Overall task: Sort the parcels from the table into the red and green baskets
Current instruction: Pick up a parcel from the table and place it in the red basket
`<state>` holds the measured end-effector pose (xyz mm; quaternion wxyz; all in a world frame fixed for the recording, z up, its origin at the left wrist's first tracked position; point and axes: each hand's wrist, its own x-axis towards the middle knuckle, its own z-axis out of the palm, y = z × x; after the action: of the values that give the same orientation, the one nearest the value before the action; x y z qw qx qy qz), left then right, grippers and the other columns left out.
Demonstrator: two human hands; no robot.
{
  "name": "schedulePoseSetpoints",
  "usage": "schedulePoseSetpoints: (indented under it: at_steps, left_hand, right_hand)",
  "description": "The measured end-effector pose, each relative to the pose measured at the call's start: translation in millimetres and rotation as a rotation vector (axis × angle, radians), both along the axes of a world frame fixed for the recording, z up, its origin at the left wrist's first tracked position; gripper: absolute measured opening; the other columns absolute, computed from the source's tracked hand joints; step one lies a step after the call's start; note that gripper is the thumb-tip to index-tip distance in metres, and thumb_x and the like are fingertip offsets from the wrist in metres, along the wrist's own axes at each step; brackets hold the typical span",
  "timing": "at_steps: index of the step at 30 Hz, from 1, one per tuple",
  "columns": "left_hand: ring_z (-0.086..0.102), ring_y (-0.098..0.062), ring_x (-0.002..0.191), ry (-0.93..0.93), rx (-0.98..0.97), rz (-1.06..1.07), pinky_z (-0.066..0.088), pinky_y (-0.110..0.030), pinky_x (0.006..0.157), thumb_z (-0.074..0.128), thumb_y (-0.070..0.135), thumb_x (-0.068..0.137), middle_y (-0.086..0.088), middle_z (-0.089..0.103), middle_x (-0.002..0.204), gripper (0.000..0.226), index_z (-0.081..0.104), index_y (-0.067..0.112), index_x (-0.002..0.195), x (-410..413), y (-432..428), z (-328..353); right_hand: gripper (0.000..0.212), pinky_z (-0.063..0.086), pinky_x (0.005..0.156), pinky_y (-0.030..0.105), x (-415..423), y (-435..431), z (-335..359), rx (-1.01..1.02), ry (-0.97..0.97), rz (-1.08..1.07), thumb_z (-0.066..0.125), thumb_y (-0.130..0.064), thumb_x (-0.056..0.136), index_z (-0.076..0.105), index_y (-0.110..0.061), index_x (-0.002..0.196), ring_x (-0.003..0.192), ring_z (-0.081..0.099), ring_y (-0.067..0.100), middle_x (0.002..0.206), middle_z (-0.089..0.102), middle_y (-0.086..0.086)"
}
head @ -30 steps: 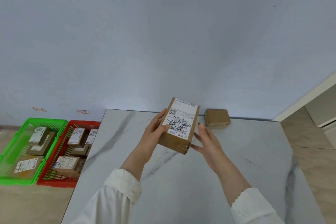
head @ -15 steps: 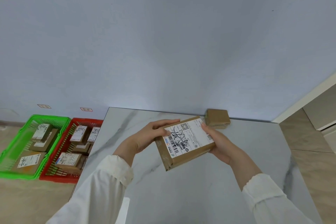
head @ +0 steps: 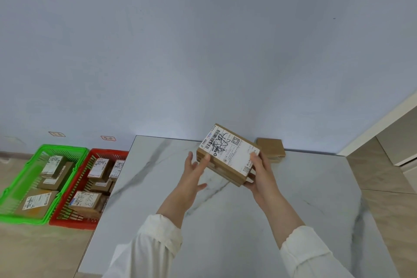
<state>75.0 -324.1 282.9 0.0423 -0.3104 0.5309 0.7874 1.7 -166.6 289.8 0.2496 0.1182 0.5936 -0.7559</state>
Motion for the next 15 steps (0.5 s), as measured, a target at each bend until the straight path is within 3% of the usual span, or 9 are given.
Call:
schedulePoseSetpoints:
  at_steps: [3, 6, 10, 12, 15]
  left_hand:
    - [0.046, -0.027, 0.127, 0.014, 0.142, 0.057, 0.043, -0.050, 0.099, 0.061, 0.043, 0.081, -0.001, 0.049, 0.134, 0.085, 0.005, 0.039, 0.145, -4, 18, -3]
    - [0.058, -0.025, 0.114, 0.058, 0.152, 0.162, 0.050, -0.043, 0.091, 0.062, 0.033, 0.086, -0.001, 0.065, 0.113, 0.075, 0.014, 0.038, 0.144, -8, 17, -7]
    - [0.060, -0.023, 0.111, 0.035, 0.041, 0.065, 0.049, -0.044, 0.094, 0.064, 0.037, 0.084, 0.000, 0.066, 0.116, 0.076, 0.017, 0.044, 0.144, -6, 0, -7]
    - [0.059, -0.022, 0.112, 0.017, 0.002, -0.010, 0.046, -0.046, 0.098, 0.062, 0.043, 0.084, 0.002, 0.066, 0.118, 0.076, 0.017, 0.047, 0.144, -6, -8, -4]
    - [0.061, -0.020, 0.108, 0.002, -0.064, -0.109, 0.045, -0.047, 0.100, 0.059, 0.047, 0.084, 0.005, 0.070, 0.111, 0.069, 0.022, 0.046, 0.143, -10, -12, 0]
  right_hand:
    - [0.041, 0.052, 0.081, 0.043, 13, -7, -2, -0.005, 0.001, -0.016, 0.050, -0.029, 0.095, 0.037, -0.031, 0.133, 0.106, 0.060, 0.023, 0.119, 0.062, 0.005]
    - [0.042, 0.046, 0.095, 0.048, 23, -4, -7, 0.020, -0.011, 0.050, 0.053, -0.029, 0.093, 0.034, -0.030, 0.130, 0.107, 0.059, 0.020, 0.119, 0.061, 0.004]
    - [0.054, 0.029, 0.109, 0.052, 22, 14, -10, 0.120, -0.016, 0.233, 0.062, -0.035, 0.085, 0.034, -0.037, 0.131, 0.126, 0.046, 0.020, 0.130, 0.054, 0.000]
    - [0.060, 0.028, 0.109, 0.049, 19, 20, -8, 0.125, -0.011, 0.315, 0.061, -0.041, 0.081, 0.032, -0.043, 0.133, 0.128, 0.042, 0.018, 0.134, 0.052, 0.000]
    - [0.056, 0.032, 0.109, 0.047, 15, 23, -6, 0.114, -0.005, 0.411, 0.057, -0.038, 0.087, 0.036, -0.039, 0.138, 0.122, 0.051, 0.017, 0.124, 0.063, -0.003]
